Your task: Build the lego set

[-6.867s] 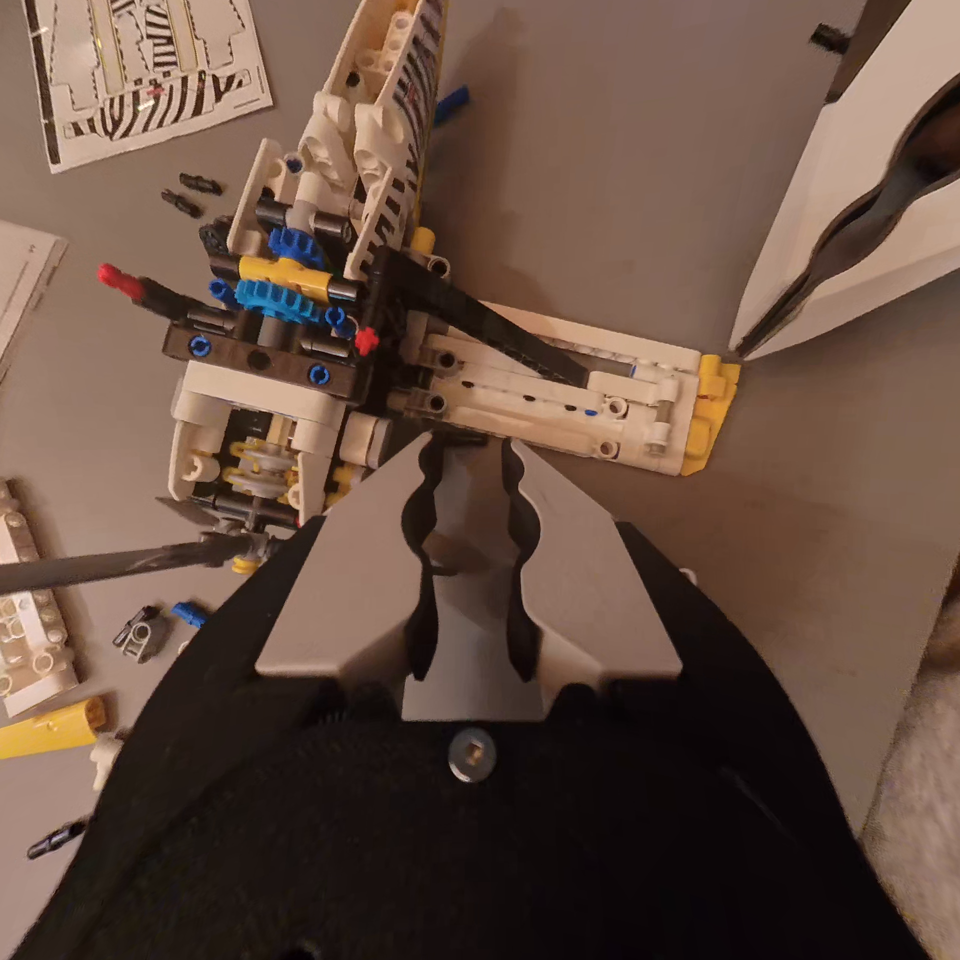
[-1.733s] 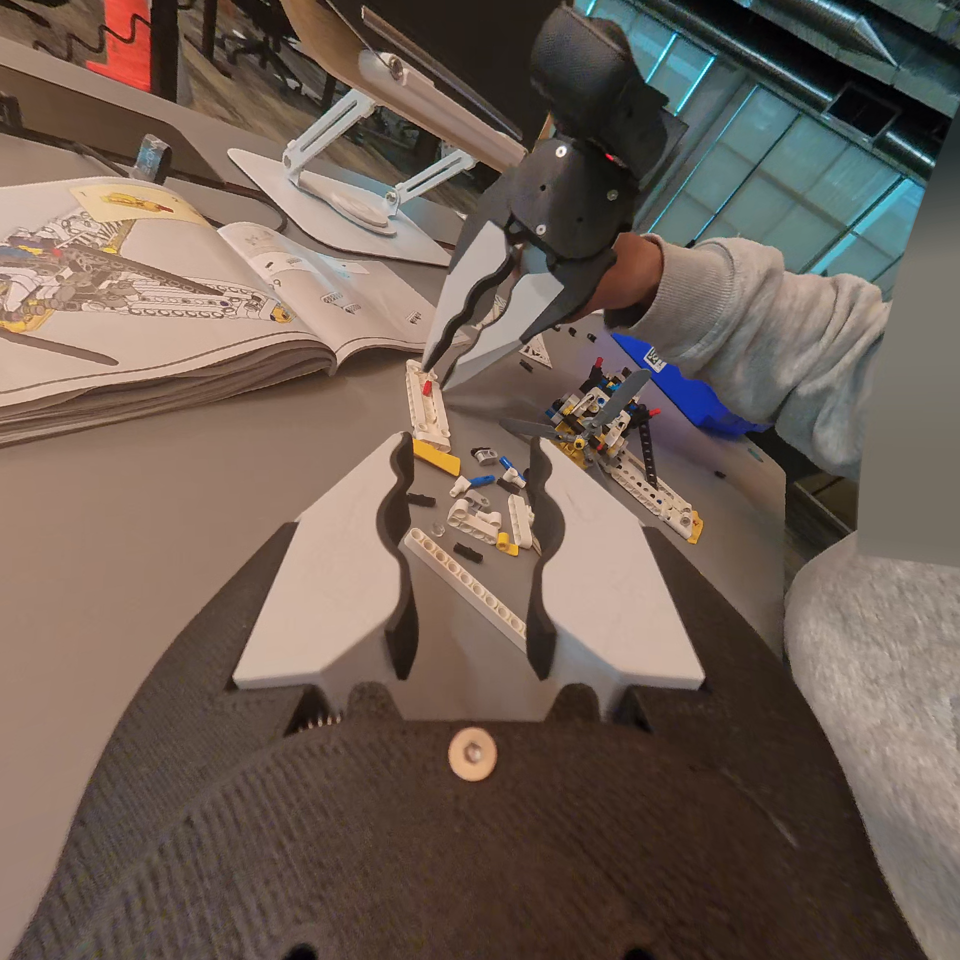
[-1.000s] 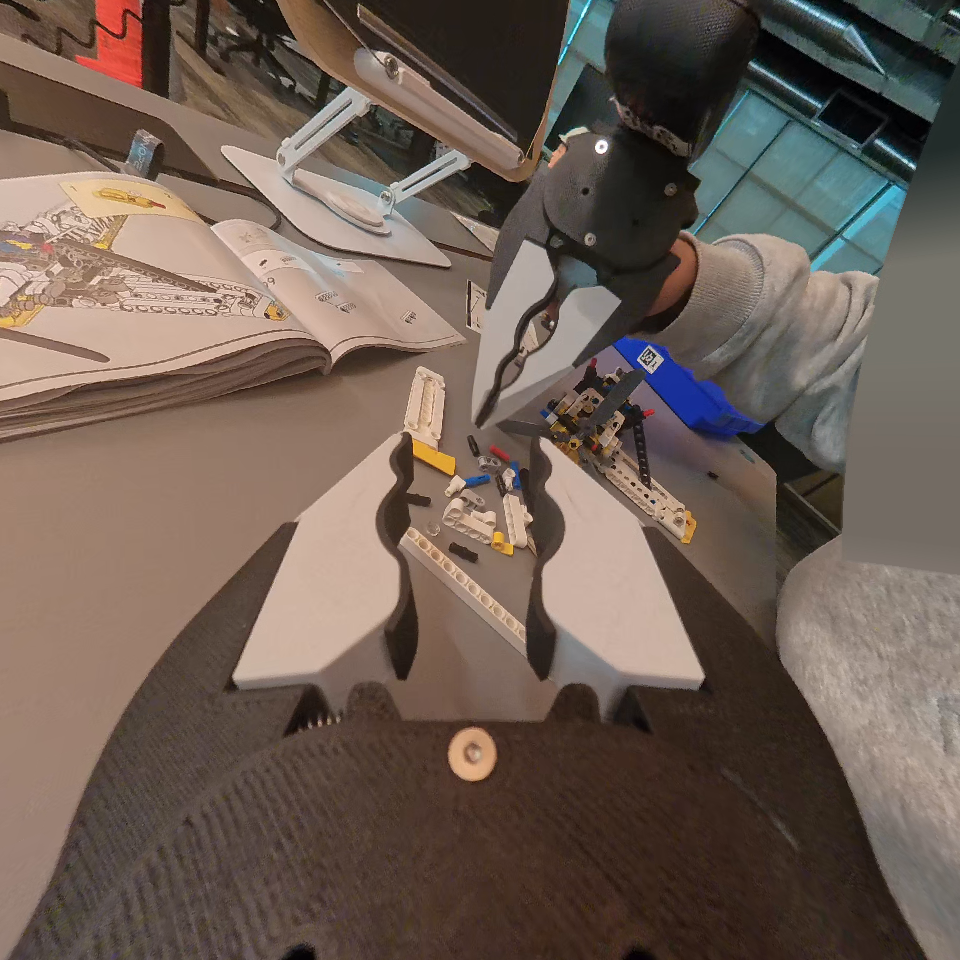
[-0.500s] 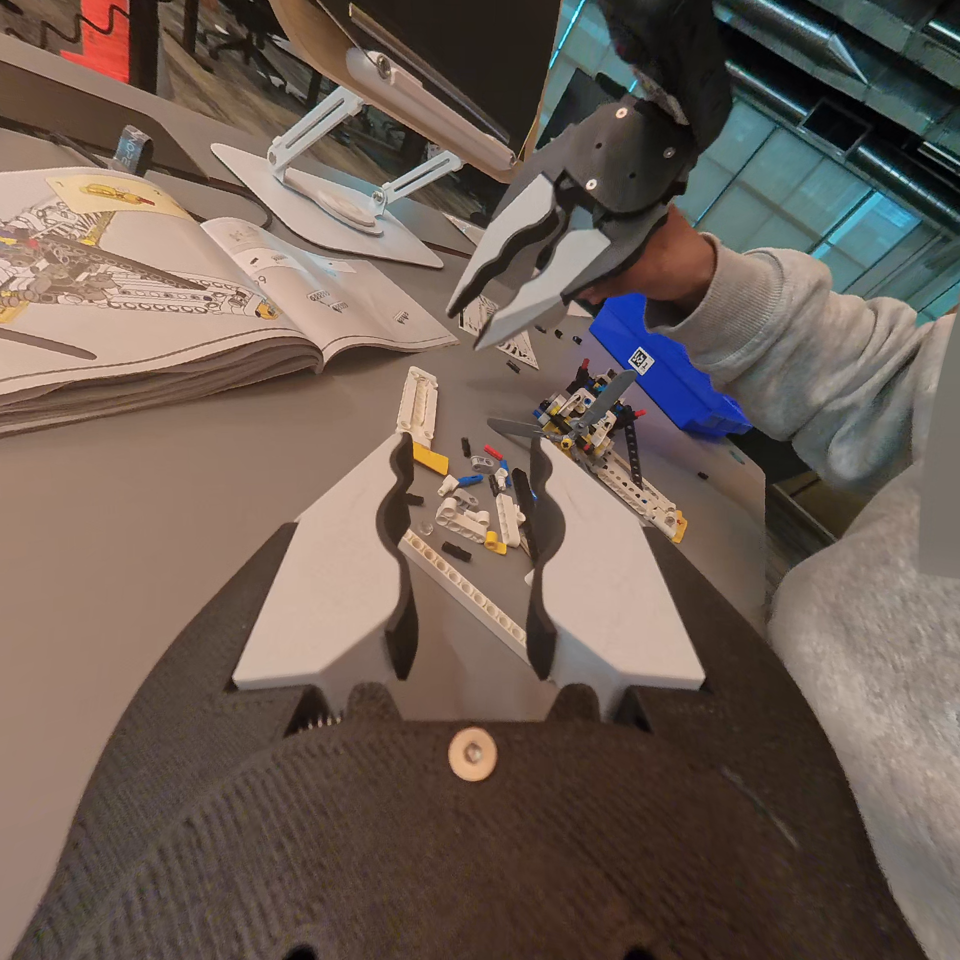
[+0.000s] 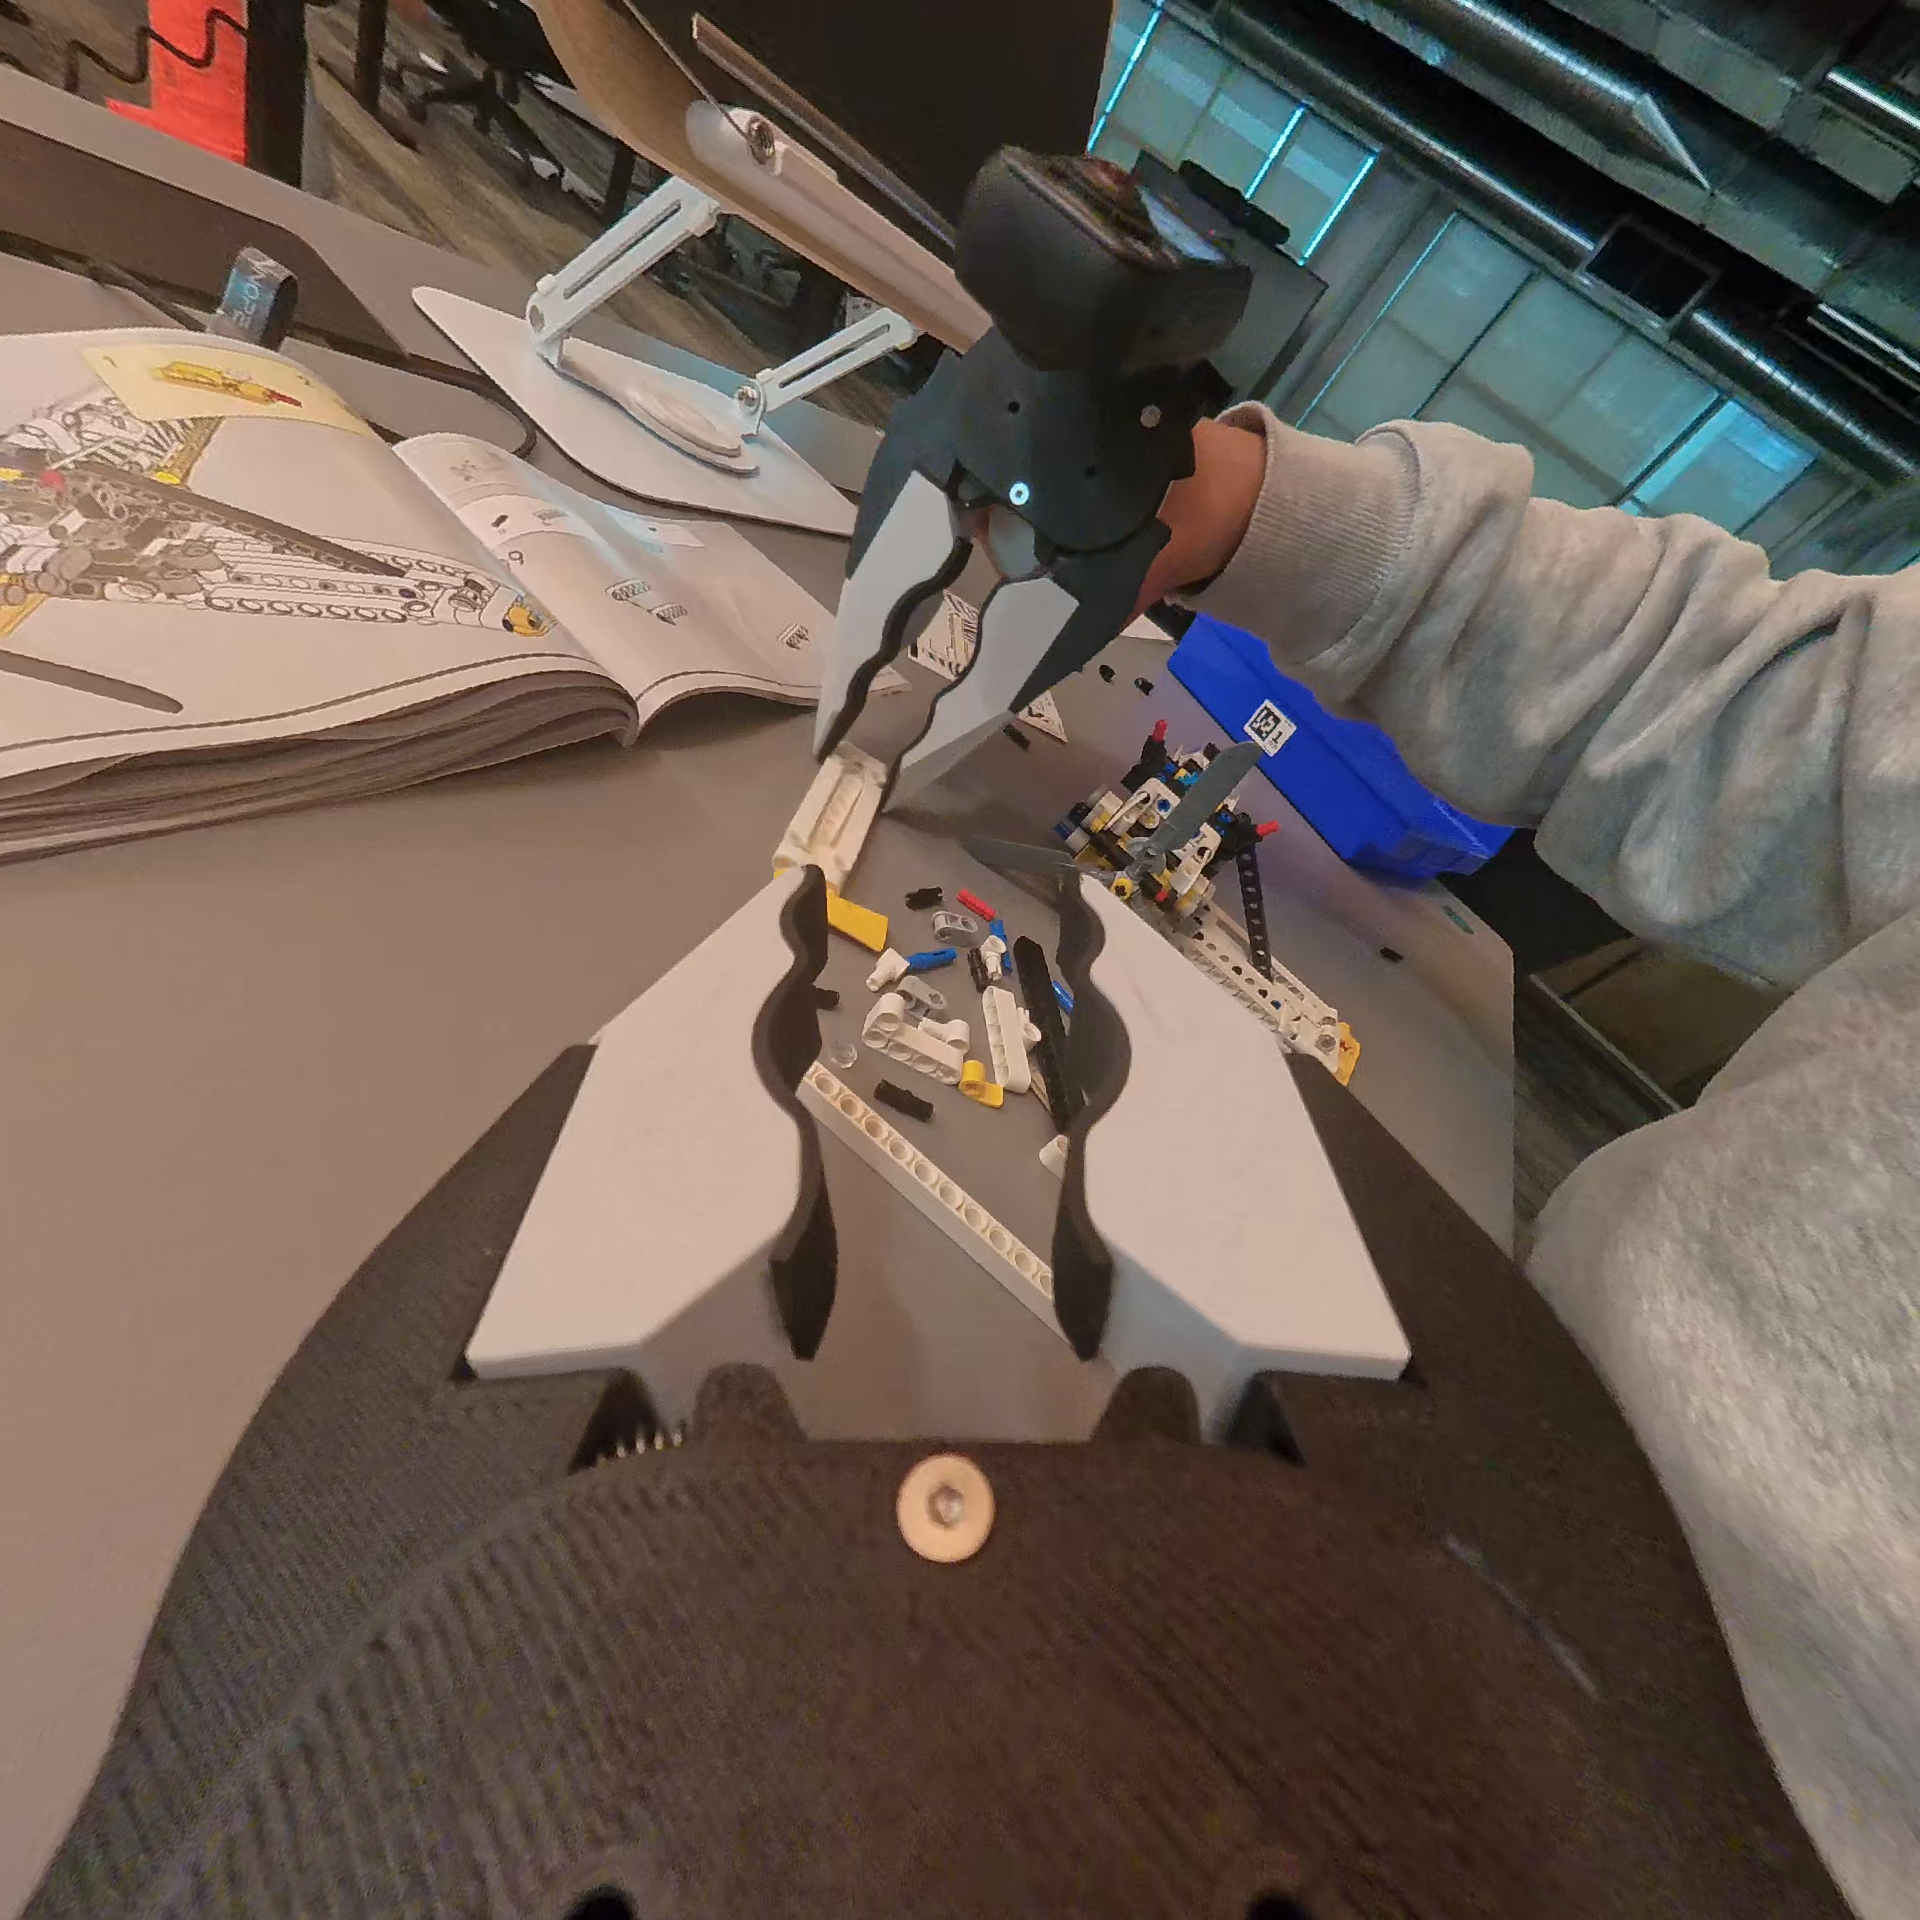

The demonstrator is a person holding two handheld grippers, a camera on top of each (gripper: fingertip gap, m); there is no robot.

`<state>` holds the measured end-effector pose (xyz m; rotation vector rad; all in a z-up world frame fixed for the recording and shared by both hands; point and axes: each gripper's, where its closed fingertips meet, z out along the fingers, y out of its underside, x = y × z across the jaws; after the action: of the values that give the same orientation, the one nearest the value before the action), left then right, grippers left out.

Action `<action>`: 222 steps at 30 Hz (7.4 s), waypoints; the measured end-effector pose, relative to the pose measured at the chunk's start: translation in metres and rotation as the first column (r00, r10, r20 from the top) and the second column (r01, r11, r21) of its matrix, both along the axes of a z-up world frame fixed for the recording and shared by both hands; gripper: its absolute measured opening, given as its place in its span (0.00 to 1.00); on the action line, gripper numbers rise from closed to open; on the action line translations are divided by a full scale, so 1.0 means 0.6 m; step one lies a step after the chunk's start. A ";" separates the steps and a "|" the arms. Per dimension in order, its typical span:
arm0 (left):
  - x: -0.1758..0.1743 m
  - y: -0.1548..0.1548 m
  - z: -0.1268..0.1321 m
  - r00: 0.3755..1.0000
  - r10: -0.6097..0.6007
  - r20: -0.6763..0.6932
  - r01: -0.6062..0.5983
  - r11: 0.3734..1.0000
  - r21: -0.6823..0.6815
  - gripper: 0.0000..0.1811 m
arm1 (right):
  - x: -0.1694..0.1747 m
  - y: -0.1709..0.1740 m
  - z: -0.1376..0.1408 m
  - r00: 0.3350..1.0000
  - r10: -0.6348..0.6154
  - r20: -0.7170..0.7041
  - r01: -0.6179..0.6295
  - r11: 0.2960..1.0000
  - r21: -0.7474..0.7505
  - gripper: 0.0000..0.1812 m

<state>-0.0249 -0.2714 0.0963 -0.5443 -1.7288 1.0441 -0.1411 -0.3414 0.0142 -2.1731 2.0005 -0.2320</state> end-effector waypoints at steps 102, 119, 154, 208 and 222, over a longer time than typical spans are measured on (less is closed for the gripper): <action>0.017 -0.039 -0.011 0.969 0.187 -0.163 -0.147 0.962 0.228 0.28 | 0.020 0.018 0.033 0.872 -0.476 -0.118 0.490 0.852 0.184 0.13; 0.047 -0.058 -0.010 0.941 0.340 -0.002 -0.339 0.938 0.067 0.32 | 0.138 -0.029 0.043 0.969 -0.246 0.024 0.248 0.967 -0.066 0.11; 0.027 -0.046 -0.005 0.964 0.262 -0.048 -0.257 0.963 0.083 0.31 | 0.105 0.146 0.162 0.958 -0.208 0.197 0.217 0.976 -0.023 0.11; 0.018 -0.029 0.038 0.909 0.396 0.129 -0.331 0.875 -0.353 0.44 | -0.393 0.268 0.248 -0.127 0.014 0.992 0.972 0.202 0.122 0.31; 0.005 -0.037 0.010 0.905 0.369 0.213 -0.293 0.901 -0.318 0.45 | -0.328 0.260 0.215 0.259 0.003 0.966 0.955 0.151 -0.257 0.33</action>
<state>-0.0217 -0.2934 0.1026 -0.5994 -1.9724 1.5363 -0.3376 -0.1855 0.1434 -0.5930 1.9775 -2.4842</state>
